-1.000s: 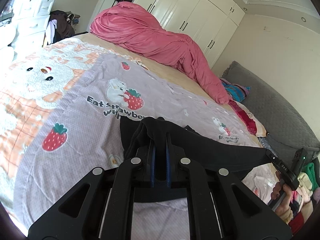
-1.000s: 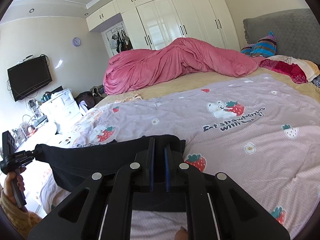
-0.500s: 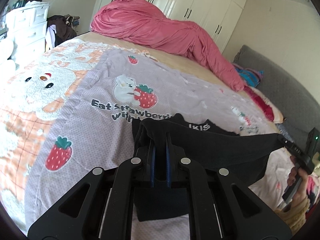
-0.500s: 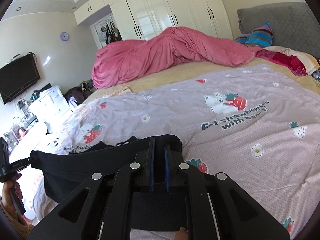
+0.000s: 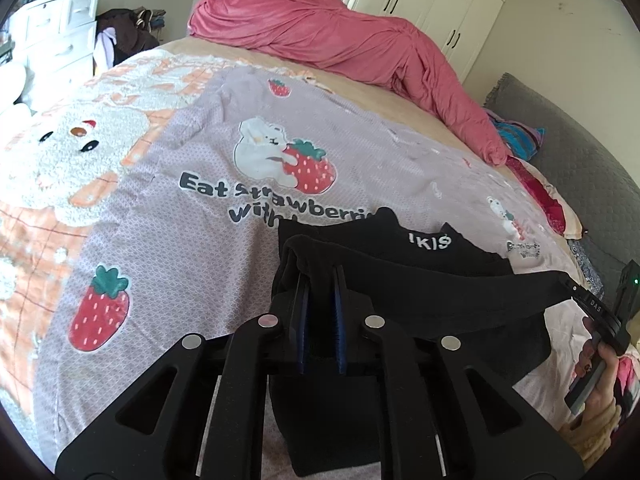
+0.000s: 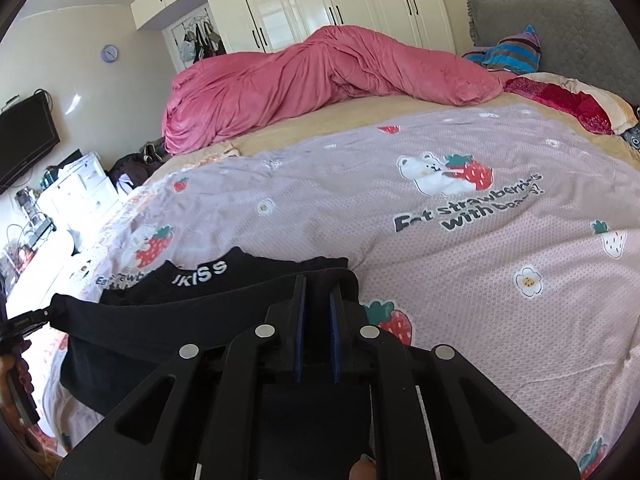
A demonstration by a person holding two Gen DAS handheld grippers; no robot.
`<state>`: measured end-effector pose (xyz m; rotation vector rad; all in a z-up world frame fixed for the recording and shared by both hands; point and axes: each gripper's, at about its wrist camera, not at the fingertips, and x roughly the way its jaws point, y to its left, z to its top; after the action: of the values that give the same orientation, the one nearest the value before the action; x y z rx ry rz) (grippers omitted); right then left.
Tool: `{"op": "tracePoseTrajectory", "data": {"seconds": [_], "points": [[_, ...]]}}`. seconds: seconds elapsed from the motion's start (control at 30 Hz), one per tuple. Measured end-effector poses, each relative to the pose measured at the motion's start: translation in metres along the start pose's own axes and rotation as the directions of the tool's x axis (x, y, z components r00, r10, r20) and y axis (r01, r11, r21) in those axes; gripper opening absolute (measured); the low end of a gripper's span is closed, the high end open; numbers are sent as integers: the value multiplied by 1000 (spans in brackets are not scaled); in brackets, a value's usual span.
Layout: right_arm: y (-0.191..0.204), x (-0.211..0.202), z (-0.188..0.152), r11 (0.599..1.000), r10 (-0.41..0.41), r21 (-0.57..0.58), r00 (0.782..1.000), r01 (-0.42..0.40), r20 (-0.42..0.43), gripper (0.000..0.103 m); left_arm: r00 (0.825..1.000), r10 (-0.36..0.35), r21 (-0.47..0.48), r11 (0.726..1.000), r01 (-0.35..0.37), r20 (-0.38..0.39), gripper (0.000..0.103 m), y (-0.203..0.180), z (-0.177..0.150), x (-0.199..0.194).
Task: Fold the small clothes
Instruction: 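Lay the hem down on the collar and open both tools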
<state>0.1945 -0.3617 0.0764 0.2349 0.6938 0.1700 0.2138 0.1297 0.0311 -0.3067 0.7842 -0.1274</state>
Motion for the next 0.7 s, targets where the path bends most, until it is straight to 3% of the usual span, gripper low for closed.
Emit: {"op": "tracePoseTrajectory", "data": {"seconds": [0.03,0.1,0.27,0.4,0.57,0.7], "points": [[-1,3,-1,1000,-8,0,1000,8,-6,12,1000,7,-4,1000,-7,-1,7,1,0,2],[-2,6,-2,999,-33,-5,999,33,-4,19,1000,29,-16,999,-29,1,22,4,-1,4],[-10,6,-8,999,-35,-6,999,35,-1,22,999,35,8,999,-35,29,29,-1,-3,-6],[-4,4,-15,999,-12,-48,1000,11,-17,22,1000,6,72,997,-8,22,30,-18,-11,-12],[12,13,-20,994,1,-112,998,-7,-58,22,994,-29,157,987,46,-106,23,-45,-33,13],[14,27,-23,993,-3,-115,995,-9,-101,22,985,-2,206,978,37,-171,23,-57,-42,40]]}}
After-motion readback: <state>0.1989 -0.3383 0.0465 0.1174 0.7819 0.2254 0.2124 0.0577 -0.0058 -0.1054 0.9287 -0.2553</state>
